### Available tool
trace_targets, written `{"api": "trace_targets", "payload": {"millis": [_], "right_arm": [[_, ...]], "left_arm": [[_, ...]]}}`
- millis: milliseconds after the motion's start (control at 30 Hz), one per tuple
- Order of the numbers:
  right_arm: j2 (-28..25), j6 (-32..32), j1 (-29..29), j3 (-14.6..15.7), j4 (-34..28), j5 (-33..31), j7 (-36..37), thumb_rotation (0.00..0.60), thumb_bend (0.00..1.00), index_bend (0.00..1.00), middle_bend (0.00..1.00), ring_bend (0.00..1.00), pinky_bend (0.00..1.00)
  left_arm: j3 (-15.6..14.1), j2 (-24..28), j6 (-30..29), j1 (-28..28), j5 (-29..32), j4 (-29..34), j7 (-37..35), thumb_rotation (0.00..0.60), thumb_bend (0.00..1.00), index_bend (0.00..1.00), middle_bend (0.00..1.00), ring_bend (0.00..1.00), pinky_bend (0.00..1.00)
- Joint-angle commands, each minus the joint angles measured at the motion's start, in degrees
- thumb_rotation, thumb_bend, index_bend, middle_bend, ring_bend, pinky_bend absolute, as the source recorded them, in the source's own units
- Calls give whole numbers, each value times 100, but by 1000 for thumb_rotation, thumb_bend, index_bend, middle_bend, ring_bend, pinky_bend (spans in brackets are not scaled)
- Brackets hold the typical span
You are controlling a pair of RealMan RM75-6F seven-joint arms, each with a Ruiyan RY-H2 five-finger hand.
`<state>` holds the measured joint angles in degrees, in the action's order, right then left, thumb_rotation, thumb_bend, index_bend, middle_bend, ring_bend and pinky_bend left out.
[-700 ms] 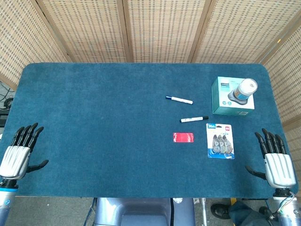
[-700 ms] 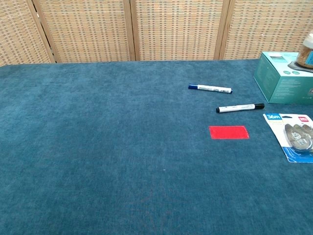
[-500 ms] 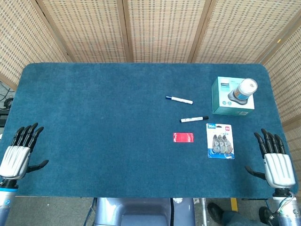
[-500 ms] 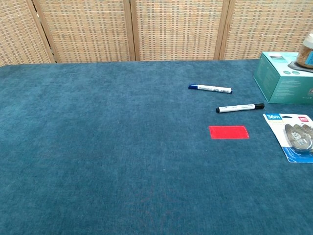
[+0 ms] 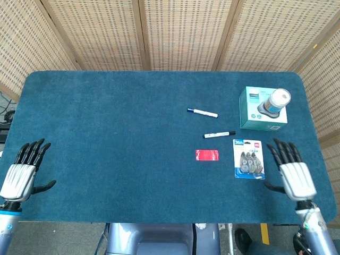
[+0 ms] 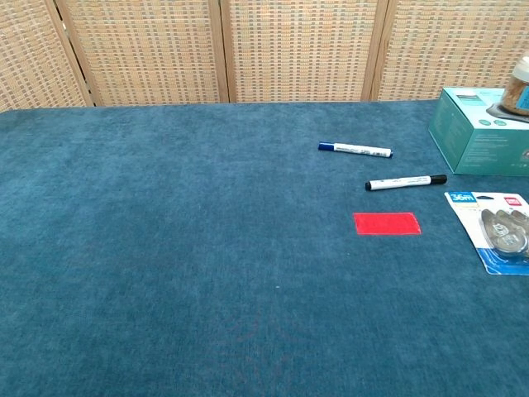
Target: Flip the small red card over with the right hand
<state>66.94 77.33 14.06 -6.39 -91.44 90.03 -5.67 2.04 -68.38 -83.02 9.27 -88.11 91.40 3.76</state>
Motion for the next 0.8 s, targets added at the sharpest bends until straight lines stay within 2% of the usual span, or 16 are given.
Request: {"api": "trace_targets", "payload": {"millis": [33, 167, 267, 333, 500, 633, 800], "right_arm": [[-5, -883, 1014, -214, 493, 627, 789, 600, 100, 143, 0, 0, 0], [90, -1372, 1635, -273, 782, 885, 1163, 600, 212, 173, 0, 0, 0], [374, -1622, 2098, -312, 1163, 1076, 1289, 600, 320, 216, 0, 0, 0], [744, -1869, 2537, -278, 1647, 1310, 1345, 600, 397, 244, 0, 0, 0], [1463, -2148, 3150, -86, 2707, 1538, 1571, 600, 567, 299, 0, 0, 0], [1831, -2391, 3408, 138, 3208, 1571, 1623, 600, 620, 314, 0, 0, 0], [2047, -2510, 3527, 336, 3392, 1544, 1587, 600, 639, 323, 0, 0, 0]], "left_arm": [[21, -14, -7, 8, 15, -4, 7, 600, 17, 0, 0, 0, 0], [52, -23, 13, 21, 72, -10, 15, 600, 20, 0, 0, 0, 0], [69, -33, 33, 33, 108, -29, 59, 600, 19, 0, 0, 0, 0], [87, -32, 45, 39, 148, -39, 109, 600, 19, 0, 0, 0, 0], [77, -31, 34, 29, 152, -59, 115, 600, 19, 0, 0, 0, 0], [76, -22, 62, 34, 179, -56, 106, 600, 19, 0, 0, 0, 0], [71, -19, 92, 40, 201, -45, 125, 600, 19, 0, 0, 0, 0]]}}
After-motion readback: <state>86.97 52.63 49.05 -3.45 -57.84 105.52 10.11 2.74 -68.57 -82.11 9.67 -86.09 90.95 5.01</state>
